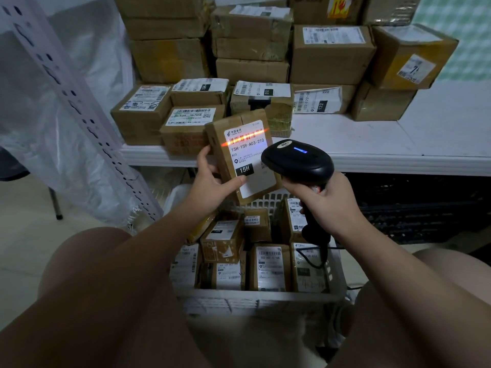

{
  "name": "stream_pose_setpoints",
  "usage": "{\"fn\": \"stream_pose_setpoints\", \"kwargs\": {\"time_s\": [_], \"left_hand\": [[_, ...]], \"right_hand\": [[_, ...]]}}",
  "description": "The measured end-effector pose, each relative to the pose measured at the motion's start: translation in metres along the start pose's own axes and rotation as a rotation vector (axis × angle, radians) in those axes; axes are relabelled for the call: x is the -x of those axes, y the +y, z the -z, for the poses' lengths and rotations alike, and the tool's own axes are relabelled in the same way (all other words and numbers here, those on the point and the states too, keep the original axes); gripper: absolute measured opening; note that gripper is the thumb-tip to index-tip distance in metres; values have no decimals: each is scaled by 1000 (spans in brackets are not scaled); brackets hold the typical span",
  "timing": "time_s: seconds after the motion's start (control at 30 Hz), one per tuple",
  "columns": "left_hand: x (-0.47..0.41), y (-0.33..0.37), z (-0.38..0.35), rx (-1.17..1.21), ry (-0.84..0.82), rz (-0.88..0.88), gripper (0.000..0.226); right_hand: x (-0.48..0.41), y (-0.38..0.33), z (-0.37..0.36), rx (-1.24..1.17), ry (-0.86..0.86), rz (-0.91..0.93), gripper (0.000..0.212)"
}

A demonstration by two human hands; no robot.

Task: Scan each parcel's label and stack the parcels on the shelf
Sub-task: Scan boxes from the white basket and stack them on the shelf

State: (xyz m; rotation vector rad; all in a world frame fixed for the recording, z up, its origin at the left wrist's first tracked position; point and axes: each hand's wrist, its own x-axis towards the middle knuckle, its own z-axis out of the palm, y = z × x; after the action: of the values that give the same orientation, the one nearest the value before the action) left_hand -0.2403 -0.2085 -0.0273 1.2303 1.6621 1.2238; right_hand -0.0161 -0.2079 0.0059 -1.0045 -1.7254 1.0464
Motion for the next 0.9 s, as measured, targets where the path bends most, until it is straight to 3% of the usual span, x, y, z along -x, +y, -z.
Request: {"fn": "stream_pose_setpoints", "kwargs": {"time_s": [0.2,0.37,0.43,0.53,0.6,0.67,0.73,0.8,0.9], "left_hand": [[3,3,-4,54,-26,-15,99],[-6,14,-5,103,1,-24,95],[-16,27,-7,151,9,-22,90],[-32,50,-21,123,-113,-44,80],[-44,68,-34,56,-178,-68,68],[-58,87,-48,-1,-134,-154,46],[-82,100,-62,-159,58,-282,39],[-111,107,-77,-520,167,-367,39],[-138,104,-98,-1102,46,-328,57]], "right_hand": [[-14,2,3,-165,-48,-76,20],[-45,7,22,-407,-25,-187,13],[-55,11,31,-463,-12,-192,22],[-66,16,40,-542,-32,-208,35],[-72,16,44,-590,56,-217,34],[-75,14,49,-564,212,-202,20],[-78,16,55,-472,361,-182,18],[-78,21,59,-403,456,-188,26],[-76,28,63,-349,548,-226,43]]}}
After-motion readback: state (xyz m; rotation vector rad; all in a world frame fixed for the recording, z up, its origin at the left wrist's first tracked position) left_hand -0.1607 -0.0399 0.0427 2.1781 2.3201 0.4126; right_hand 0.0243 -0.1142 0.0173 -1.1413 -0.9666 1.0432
